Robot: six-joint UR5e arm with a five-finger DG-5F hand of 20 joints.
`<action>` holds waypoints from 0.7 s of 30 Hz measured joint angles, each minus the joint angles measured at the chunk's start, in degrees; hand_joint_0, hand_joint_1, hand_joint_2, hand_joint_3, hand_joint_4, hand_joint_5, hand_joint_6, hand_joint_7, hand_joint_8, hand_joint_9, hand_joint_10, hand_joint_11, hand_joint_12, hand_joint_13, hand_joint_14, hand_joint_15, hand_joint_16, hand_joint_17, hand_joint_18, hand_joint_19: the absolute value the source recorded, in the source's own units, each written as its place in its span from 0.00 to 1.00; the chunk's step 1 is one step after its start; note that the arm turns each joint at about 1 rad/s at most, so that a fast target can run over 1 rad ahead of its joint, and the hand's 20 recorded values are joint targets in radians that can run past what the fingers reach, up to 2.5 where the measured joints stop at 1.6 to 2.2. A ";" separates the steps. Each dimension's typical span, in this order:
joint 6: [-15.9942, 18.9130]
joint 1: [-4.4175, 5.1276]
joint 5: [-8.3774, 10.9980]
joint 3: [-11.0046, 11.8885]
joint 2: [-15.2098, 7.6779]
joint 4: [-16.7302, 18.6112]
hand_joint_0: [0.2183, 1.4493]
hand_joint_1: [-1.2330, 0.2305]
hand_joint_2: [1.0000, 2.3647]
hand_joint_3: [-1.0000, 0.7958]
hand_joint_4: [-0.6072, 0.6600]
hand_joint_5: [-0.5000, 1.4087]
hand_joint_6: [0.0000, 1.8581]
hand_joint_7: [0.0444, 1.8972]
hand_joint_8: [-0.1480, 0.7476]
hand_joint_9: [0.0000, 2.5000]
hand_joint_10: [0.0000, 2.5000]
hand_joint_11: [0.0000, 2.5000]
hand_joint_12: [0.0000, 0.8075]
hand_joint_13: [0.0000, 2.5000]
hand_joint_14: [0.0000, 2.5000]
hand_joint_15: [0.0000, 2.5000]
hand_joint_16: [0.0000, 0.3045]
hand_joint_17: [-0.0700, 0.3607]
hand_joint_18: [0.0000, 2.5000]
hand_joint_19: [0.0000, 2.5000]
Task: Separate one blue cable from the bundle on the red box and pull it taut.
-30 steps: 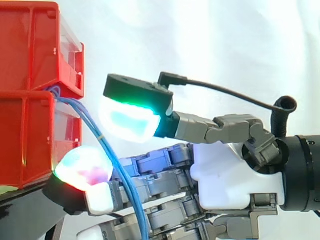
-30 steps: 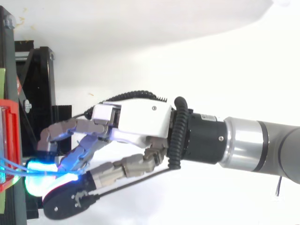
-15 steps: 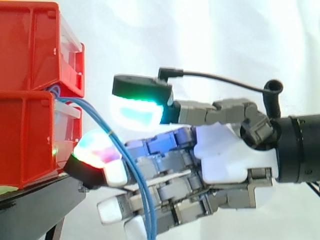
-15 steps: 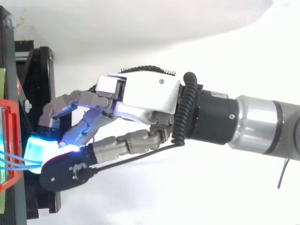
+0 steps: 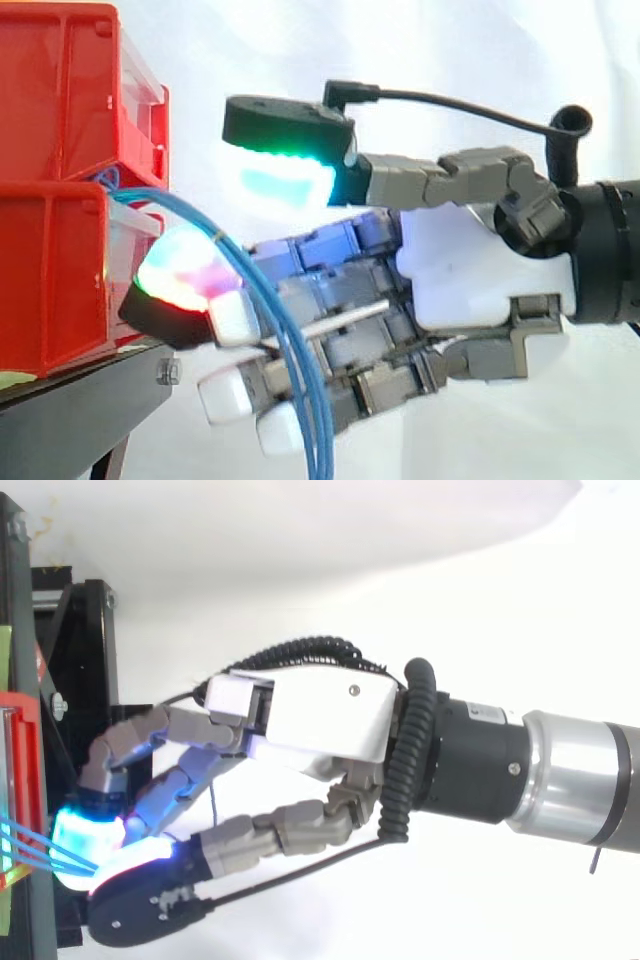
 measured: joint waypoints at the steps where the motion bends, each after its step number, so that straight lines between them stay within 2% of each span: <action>1: 0.06 0.18 0.02 -0.48 0.00 0.02 0.29 0.36 0.01 0.38 0.63 0.18 0.39 0.46 0.40 0.35 0.01 0.21 0.43 0.29 0.01 0.21 0.13 0.38 0.27 0.19; 6: 1.14 1.08 0.07 -2.90 0.00 0.30 0.32 0.33 0.01 0.42 0.57 0.17 0.45 0.39 0.39 0.35 0.01 0.21 0.43 0.30 0.01 0.21 0.13 0.37 0.28 0.19; 9: 2.04 1.50 0.10 -3.45 0.00 0.41 0.33 0.32 0.01 0.45 0.55 0.16 0.46 0.35 0.39 0.35 0.01 0.21 0.43 0.30 0.01 0.21 0.13 0.37 0.28 0.19; 14: 2.57 1.81 0.13 -3.64 0.00 0.50 0.31 0.33 0.01 0.42 0.60 0.16 0.46 0.35 0.39 0.34 0.01 0.22 0.43 0.30 0.01 0.21 0.13 0.37 0.28 0.19; 21: 2.74 1.89 0.19 -2.31 0.01 0.35 0.26 0.37 0.01 0.36 0.63 0.18 0.37 0.45 0.40 0.34 0.01 0.22 0.45 0.29 0.01 0.22 0.14 0.39 0.28 0.19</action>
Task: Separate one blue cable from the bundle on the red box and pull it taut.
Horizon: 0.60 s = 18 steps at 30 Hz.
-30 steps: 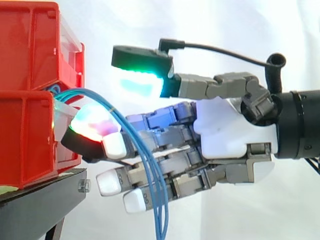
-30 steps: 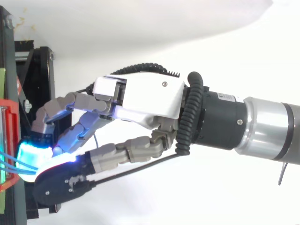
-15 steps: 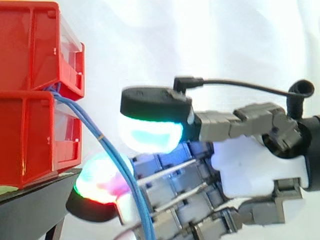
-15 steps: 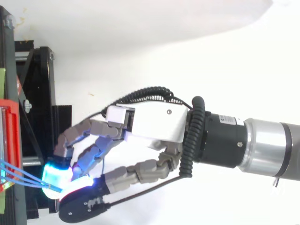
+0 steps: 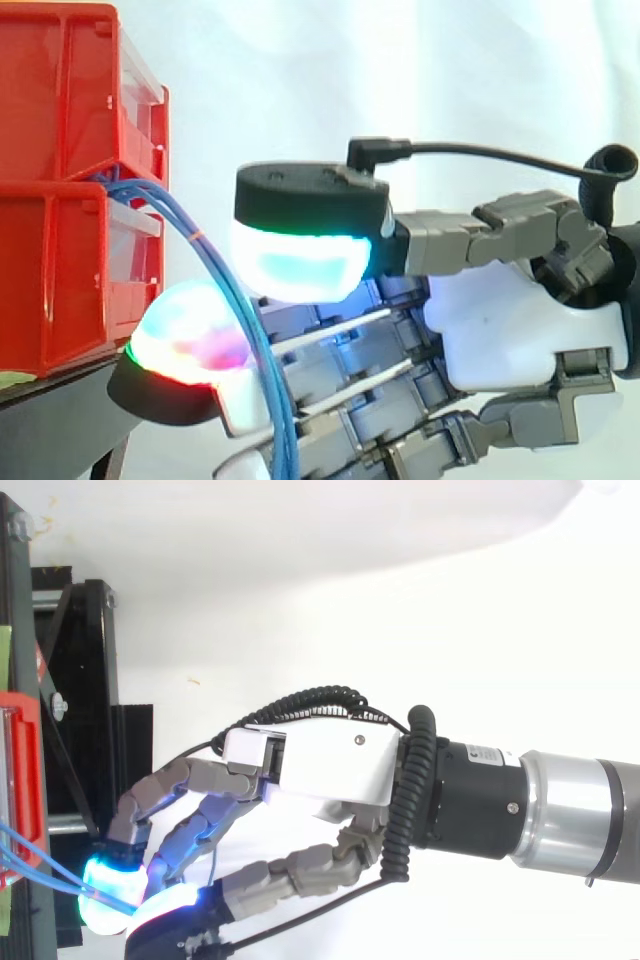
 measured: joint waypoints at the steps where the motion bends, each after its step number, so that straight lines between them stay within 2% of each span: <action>1: 0.01 0.00 0.01 0.16 0.00 0.03 0.26 0.37 0.01 0.36 0.63 0.19 0.36 0.46 0.40 0.34 0.01 0.21 0.45 0.29 0.01 0.21 0.14 0.39 0.28 0.19; 4: 0.47 0.01 0.02 0.28 -0.09 0.76 0.25 0.38 0.01 0.35 0.64 0.19 0.34 0.49 0.41 0.34 0.01 0.21 0.45 0.29 0.01 0.21 0.14 0.39 0.28 0.19; 7: 2.35 0.02 0.05 -0.67 -0.30 3.06 0.25 0.38 0.01 0.35 0.64 0.19 0.33 0.51 0.41 0.34 0.01 0.21 0.45 0.29 0.01 0.21 0.14 0.39 0.28 0.19; 13: 6.07 0.01 0.26 -3.54 -0.42 11.37 0.26 0.36 0.01 0.34 0.64 0.19 0.32 0.54 0.41 0.34 0.01 0.21 0.45 0.29 0.01 0.21 0.14 0.39 0.28 0.19; 16: 6.51 0.03 0.28 -4.02 -0.43 14.65 0.28 0.34 0.01 0.35 0.63 0.19 0.34 0.51 0.40 0.35 0.01 0.21 0.44 0.29 0.01 0.21 0.14 0.38 0.28 0.19; 18: 6.68 0.02 0.23 -4.13 -0.43 15.59 0.30 0.33 0.01 0.37 0.62 0.19 0.39 0.45 0.40 0.35 0.01 0.21 0.44 0.29 0.01 0.21 0.14 0.38 0.28 0.19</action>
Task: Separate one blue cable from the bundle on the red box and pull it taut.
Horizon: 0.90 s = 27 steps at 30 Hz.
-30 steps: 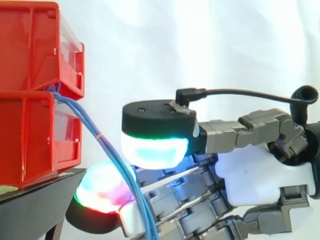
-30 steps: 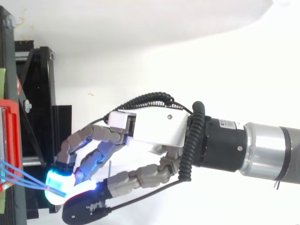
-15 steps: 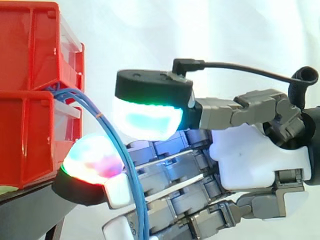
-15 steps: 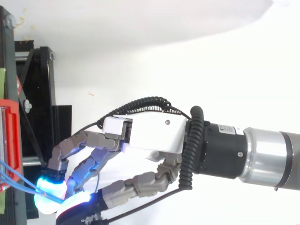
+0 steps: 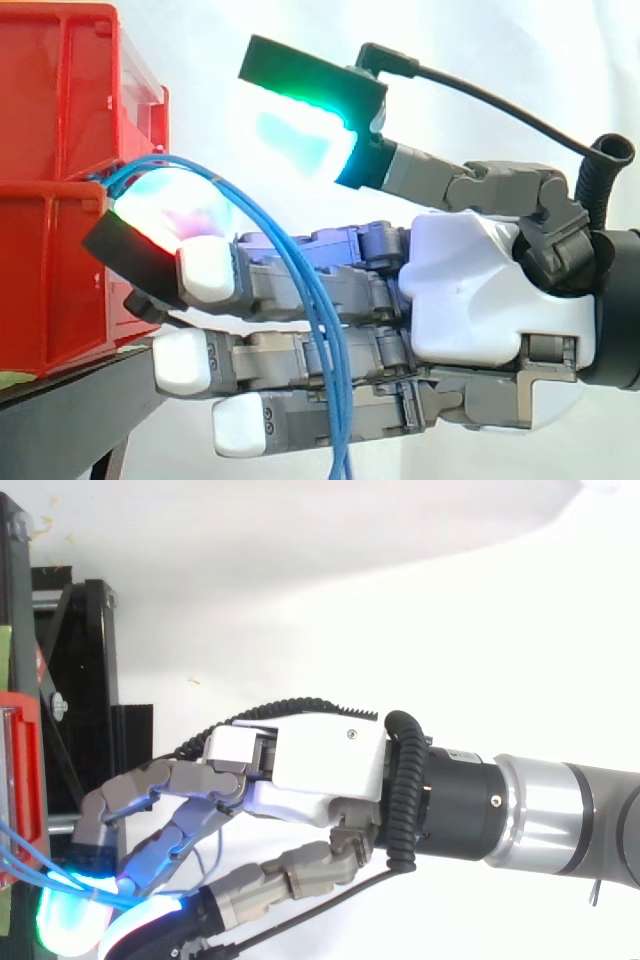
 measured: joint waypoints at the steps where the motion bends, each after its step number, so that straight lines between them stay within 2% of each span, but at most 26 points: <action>1: 0.07 -0.02 -0.03 -0.02 0.00 0.19 0.30 0.33 0.01 0.37 0.62 0.18 0.40 0.44 0.40 0.35 0.01 0.21 0.44 0.29 0.01 0.21 0.14 0.38 0.28 0.19; 5: 0.25 -0.25 -0.11 -0.04 0.04 0.03 0.31 0.32 0.01 0.41 0.61 0.18 0.43 0.39 0.40 0.35 0.01 0.21 0.44 0.29 0.01 0.21 0.13 0.37 0.28 0.19; 11: 0.24 -0.53 -0.28 0.07 0.07 -1.43 0.29 0.34 0.01 0.38 0.62 0.18 0.41 0.40 0.39 0.34 0.01 0.21 0.44 0.29 0.01 0.22 0.14 0.38 0.28 0.19; 16: -0.11 -0.80 -0.23 0.02 0.05 -3.96 0.28 0.35 0.01 0.36 0.62 0.18 0.41 0.42 0.40 0.34 0.01 0.21 0.44 0.29 0.01 0.21 0.14 0.38 0.28 0.19; 22: -0.97 -1.44 -0.35 0.09 0.12 -8.14 0.30 0.35 0.01 0.42 0.60 0.17 0.46 0.39 0.40 0.35 0.01 0.22 0.44 0.29 0.01 0.21 0.13 0.38 0.28 0.19; 27: -1.91 -1.98 -0.52 1.98 0.13 -10.90 0.31 0.33 0.01 0.44 0.58 0.17 0.48 0.37 0.40 0.34 0.01 0.22 0.44 0.29 0.01 0.21 0.13 0.38 0.28 0.19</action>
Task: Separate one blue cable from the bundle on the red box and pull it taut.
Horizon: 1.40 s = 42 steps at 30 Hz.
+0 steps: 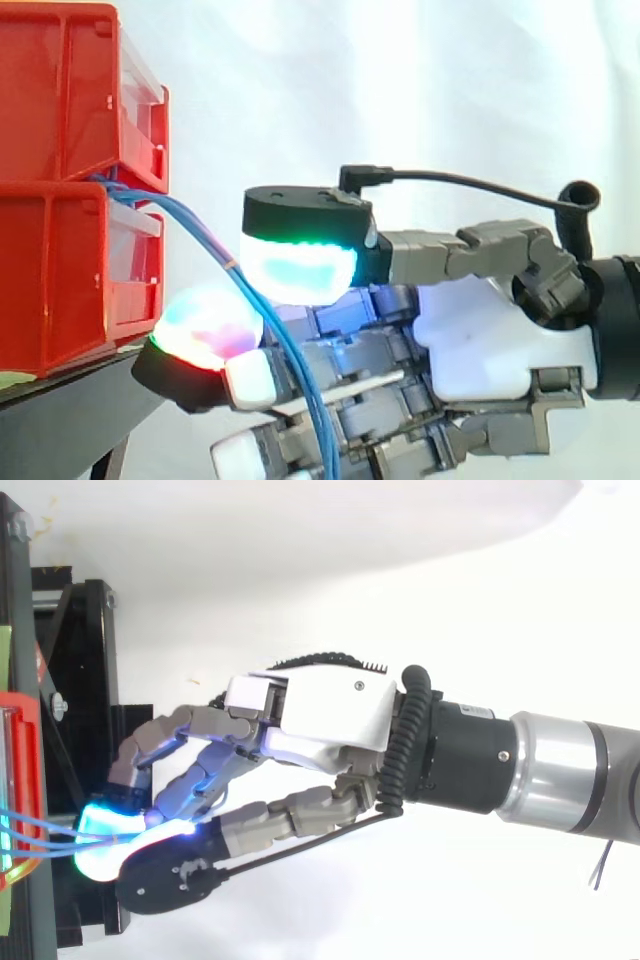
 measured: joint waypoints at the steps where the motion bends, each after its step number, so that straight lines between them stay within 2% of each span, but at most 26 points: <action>1: -0.31 -0.06 -0.01 0.42 0.01 -0.40 0.31 0.33 0.01 0.44 0.58 0.17 0.48 0.38 0.40 0.34 0.01 0.22 0.44 0.29 0.01 0.21 0.13 0.38 0.28 0.19; 4: -1.63 -0.25 -0.03 1.90 0.02 -1.59 0.31 0.32 0.01 0.41 0.60 0.17 0.48 0.36 0.40 0.34 0.01 0.22 0.44 0.29 0.01 0.22 0.13 0.38 0.28 0.19; 7: -2.99 -0.41 -0.06 3.50 0.03 -2.89 0.30 0.32 0.01 0.41 0.59 0.17 0.48 0.37 0.40 0.34 0.01 0.22 0.44 0.29 0.01 0.22 0.13 0.38 0.28 0.19; 10: -3.96 -0.49 -0.08 4.85 0.03 -4.28 0.30 0.32 0.01 0.44 0.58 0.17 0.49 0.37 0.40 0.34 0.01 0.22 0.44 0.29 0.01 0.21 0.13 0.38 0.28 0.19; 15: -4.67 -0.45 -0.04 6.10 0.03 -6.27 0.32 0.32 0.02 0.53 0.49 0.17 0.52 0.39 0.41 0.35 0.01 0.22 0.45 0.30 0.01 0.21 0.14 0.39 0.29 0.18; 19: -4.75 -0.39 -0.04 6.08 0.03 -6.88 0.34 0.30 0.02 0.55 0.45 0.17 0.53 0.42 0.41 0.36 0.01 0.22 0.45 0.31 0.01 0.21 0.14 0.38 0.30 0.18; 25: -4.64 -0.47 -0.06 5.40 0.04 -7.05 0.34 0.31 0.01 0.39 0.53 0.18 0.52 0.44 0.40 0.37 0.01 0.22 0.44 0.31 0.01 0.22 0.13 0.37 0.29 0.19; 30: -4.62 -0.53 -0.05 5.14 0.04 -7.17 0.31 0.36 0.00 0.29 0.58 0.19 0.51 0.42 0.40 0.37 0.01 0.22 0.43 0.31 0.01 0.22 0.13 0.37 0.29 0.19; 32: -4.60 -0.56 -0.04 5.10 0.04 -7.57 0.29 0.39 0.00 0.28 0.58 0.19 0.51 0.38 0.40 0.37 0.01 0.23 0.44 0.31 0.01 0.22 0.13 0.37 0.29 0.19; 35: -4.51 -0.61 -0.04 5.08 0.05 -8.82 0.28 0.41 0.00 0.28 0.57 0.19 0.50 0.40 0.40 0.38 0.01 0.22 0.44 0.30 0.01 0.22 0.13 0.37 0.28 0.19; 42: -4.30 -0.80 -0.12 5.06 0.10 -11.64 0.30 0.36 0.01 0.35 0.56 0.19 0.50 0.44 0.40 0.38 0.01 0.22 0.43 0.30 0.01 0.22 0.13 0.37 0.28 0.19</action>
